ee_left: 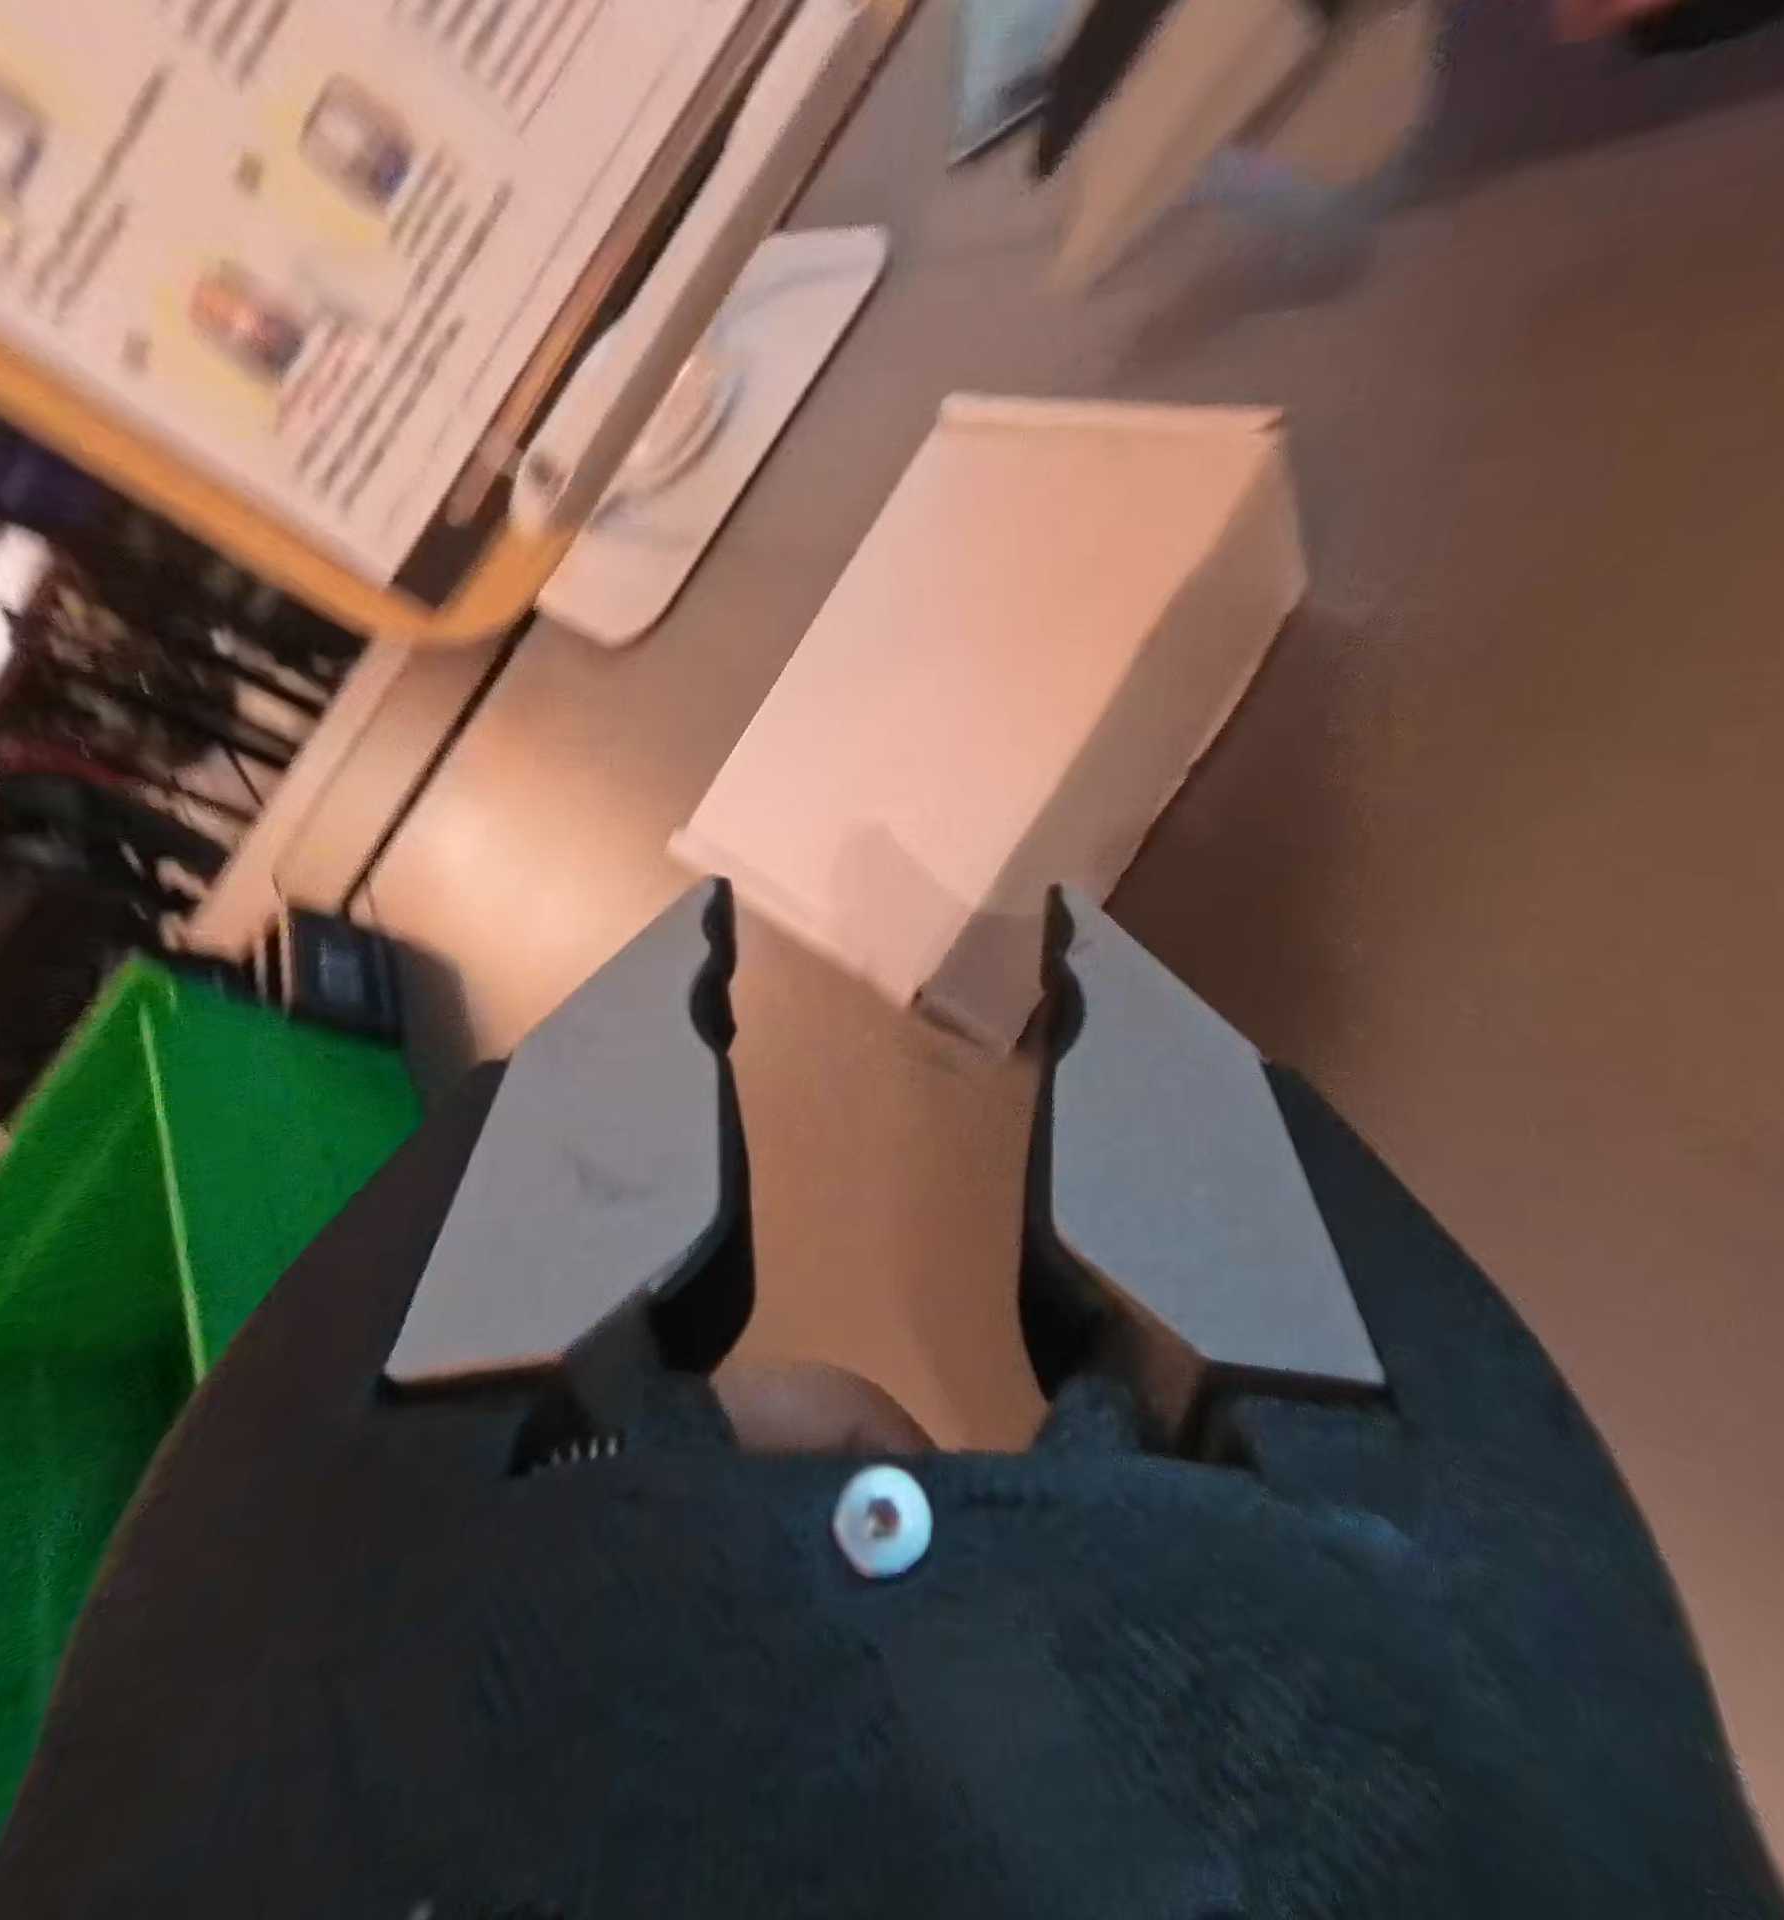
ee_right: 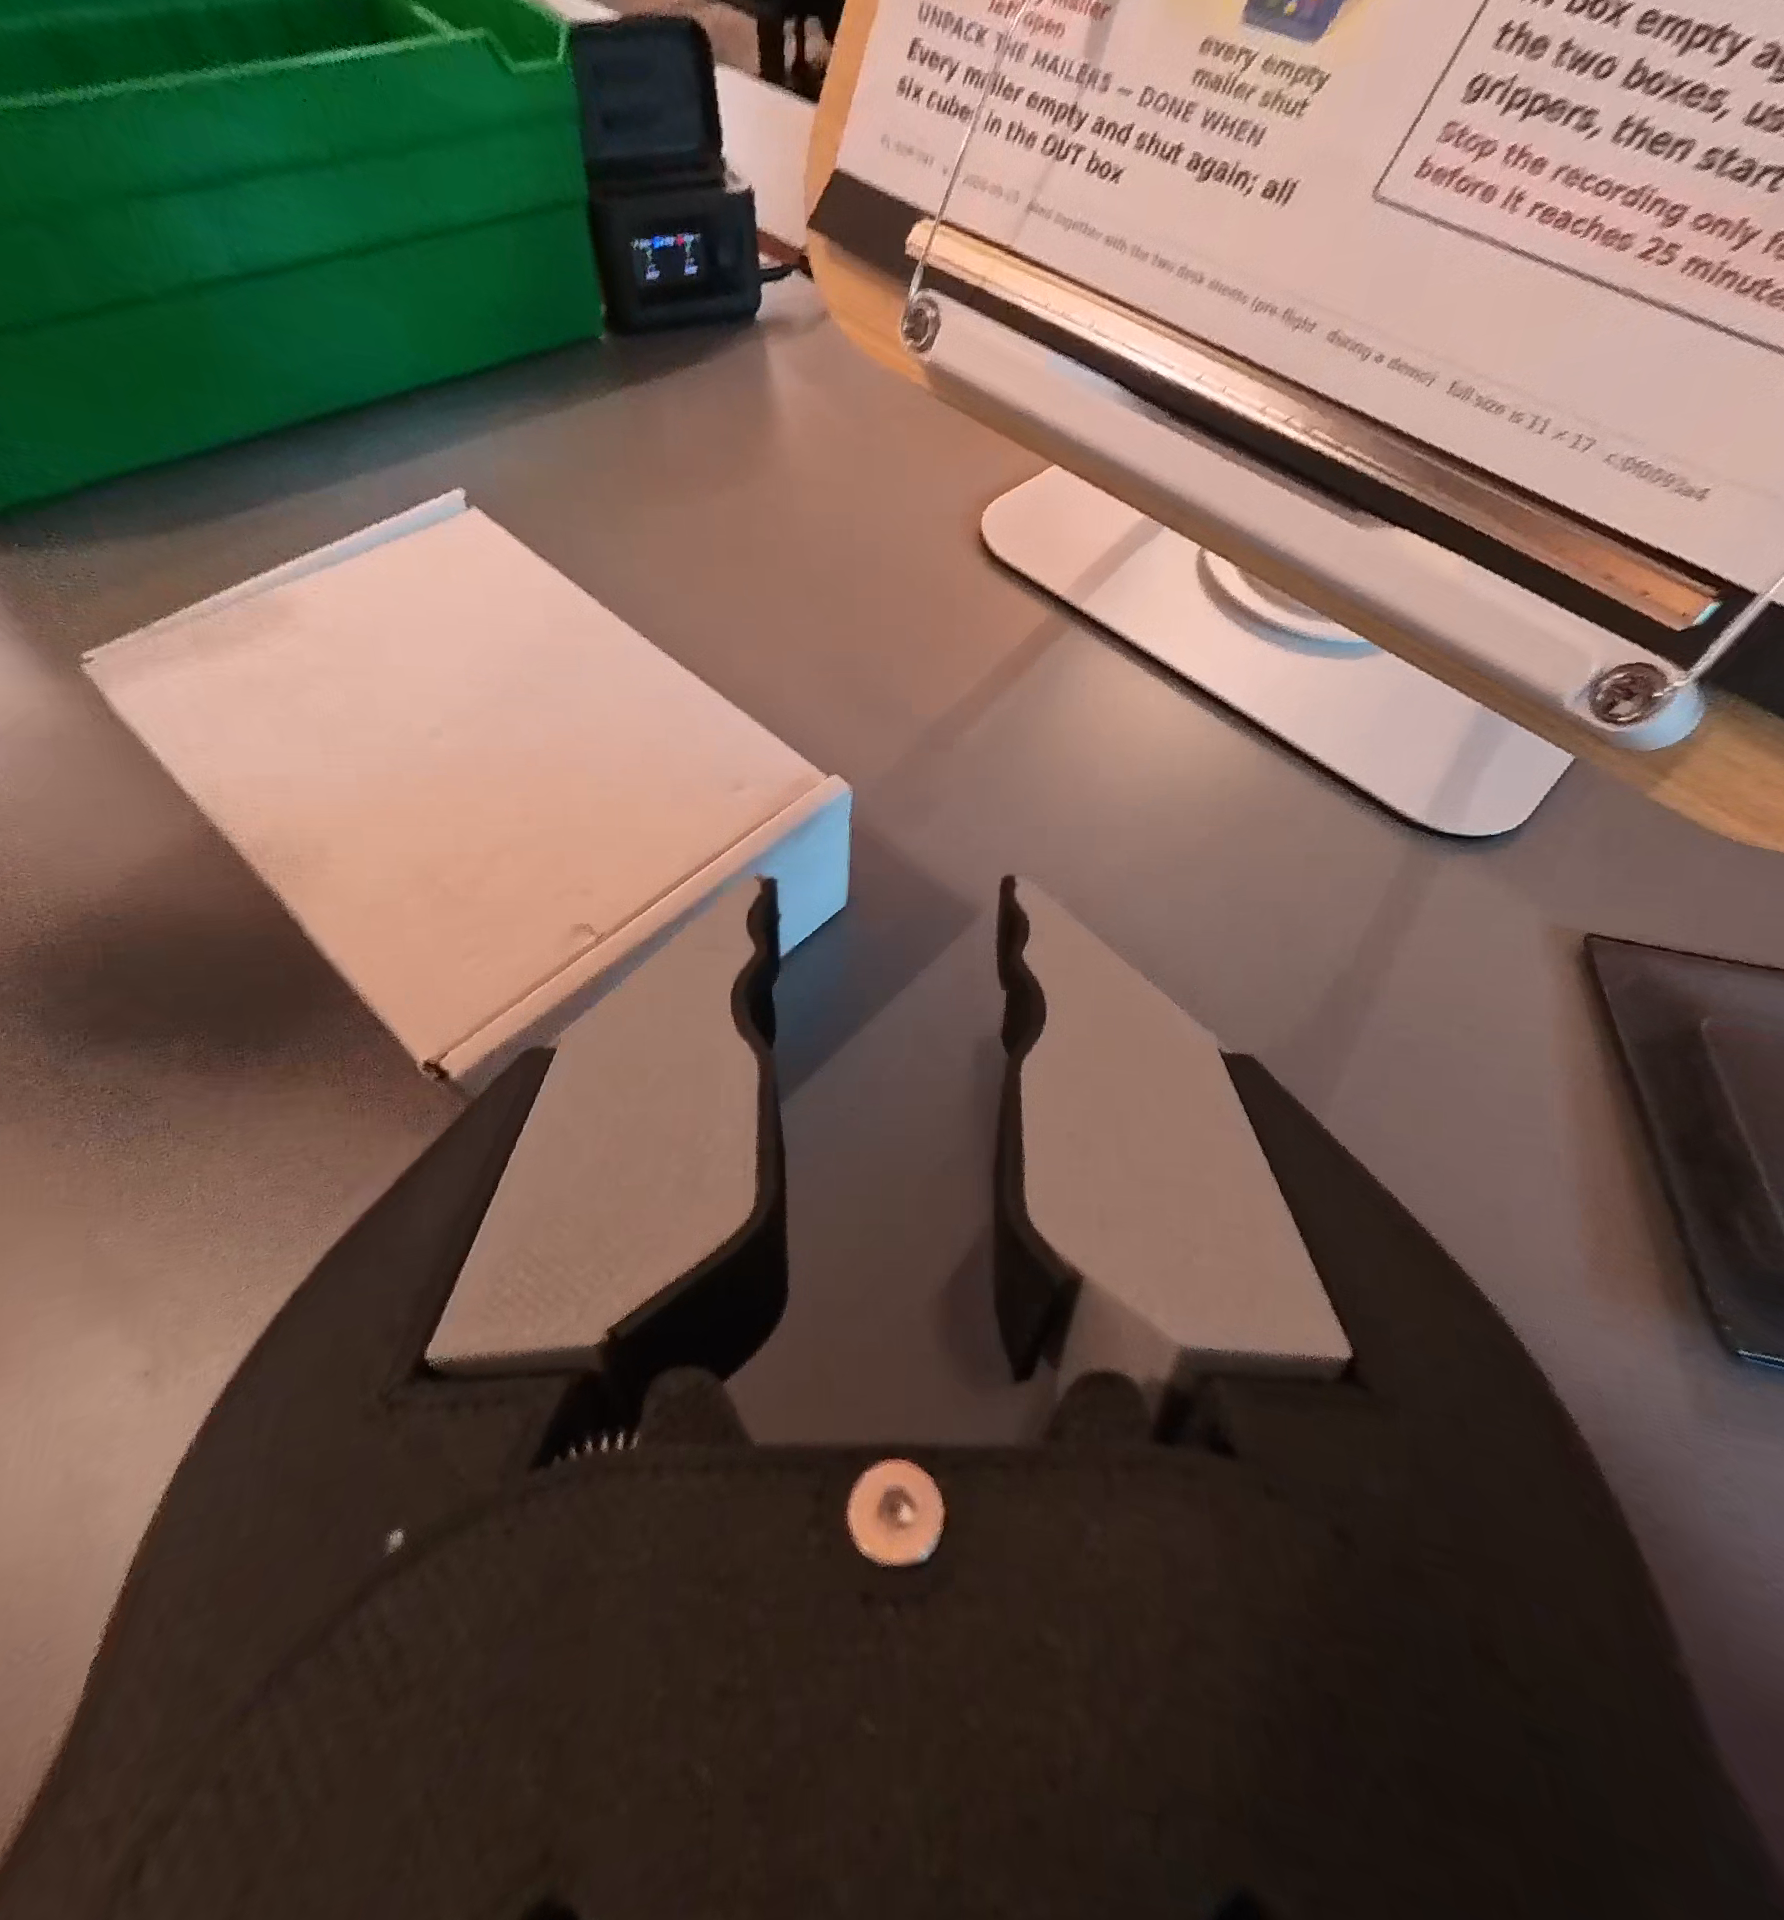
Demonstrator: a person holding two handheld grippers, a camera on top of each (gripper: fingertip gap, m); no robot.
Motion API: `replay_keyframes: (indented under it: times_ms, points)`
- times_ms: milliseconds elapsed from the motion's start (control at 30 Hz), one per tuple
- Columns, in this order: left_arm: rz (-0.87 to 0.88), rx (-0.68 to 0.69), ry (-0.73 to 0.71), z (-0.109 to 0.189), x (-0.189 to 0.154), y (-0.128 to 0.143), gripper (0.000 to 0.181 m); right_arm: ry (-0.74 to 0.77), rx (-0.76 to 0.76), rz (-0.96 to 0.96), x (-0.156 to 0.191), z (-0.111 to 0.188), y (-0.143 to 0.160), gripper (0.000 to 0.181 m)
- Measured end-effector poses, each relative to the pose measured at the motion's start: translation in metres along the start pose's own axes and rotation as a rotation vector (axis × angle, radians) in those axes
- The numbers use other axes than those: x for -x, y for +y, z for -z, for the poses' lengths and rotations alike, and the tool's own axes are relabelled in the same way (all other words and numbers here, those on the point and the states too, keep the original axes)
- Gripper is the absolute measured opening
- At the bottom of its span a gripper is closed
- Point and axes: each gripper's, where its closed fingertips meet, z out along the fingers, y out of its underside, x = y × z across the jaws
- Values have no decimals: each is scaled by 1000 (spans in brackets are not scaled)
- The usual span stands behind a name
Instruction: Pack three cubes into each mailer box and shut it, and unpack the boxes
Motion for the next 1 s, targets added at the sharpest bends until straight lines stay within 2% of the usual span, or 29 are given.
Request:
replay_keyframes:
  times_ms: [100, 167, 267, 367, 400, 467, 500, 533, 567, 633, 700, 900, 1000]
  points:
    - [189, 74, -58, 16, 33, 45, 54, -117, 71, 25, 18, -1, 10, 26]
    - [275, 133, -70, 20, 43, 74, 54, -183, 155, 63, 30, -3, 25, 28]
    - [320, 164, 26, 10, 28, 91, 54, -226, 268, 135, 42, -7, 47, 28]
    - [226, 227, 80, -14, 9, 97, 56, -267, 313, 176, 54, -11, 58, 20]
    - [181, 229, 90, -21, 3, 94, 55, -277, 311, 188, 58, -11, 59, 19]
    - [108, 185, 110, -33, -5, 77, 26, -327, 301, 206, 68, -9, 59, 8]
    - [71, 194, 133, -37, -11, 73, 5, -352, 298, 218, 72, -7, 59, 3]
    - [42, 201, 139, -40, -14, 69, 5, -359, 295, 235, 74, -5, 59, 0]
    - [7, 210, 158, -42, -18, 66, 20, -356, 293, 254, 73, -3, 59, 0]
    - [-47, 213, 161, -43, -17, 60, 13, -357, 287, 276, 70, 3, 58, 0]
    - [-30, 185, 187, -39, -15, 49, 14, -374, 268, 260, 67, 9, 54, 0]
    - [148, -79, 364, 0, -14, -10, 6, -368, 147, 189, 45, 29, 31, 0]
    - [221, -181, 400, 9, -5, -32, 4, -387, 54, 130, 40, 39, 14, 0]
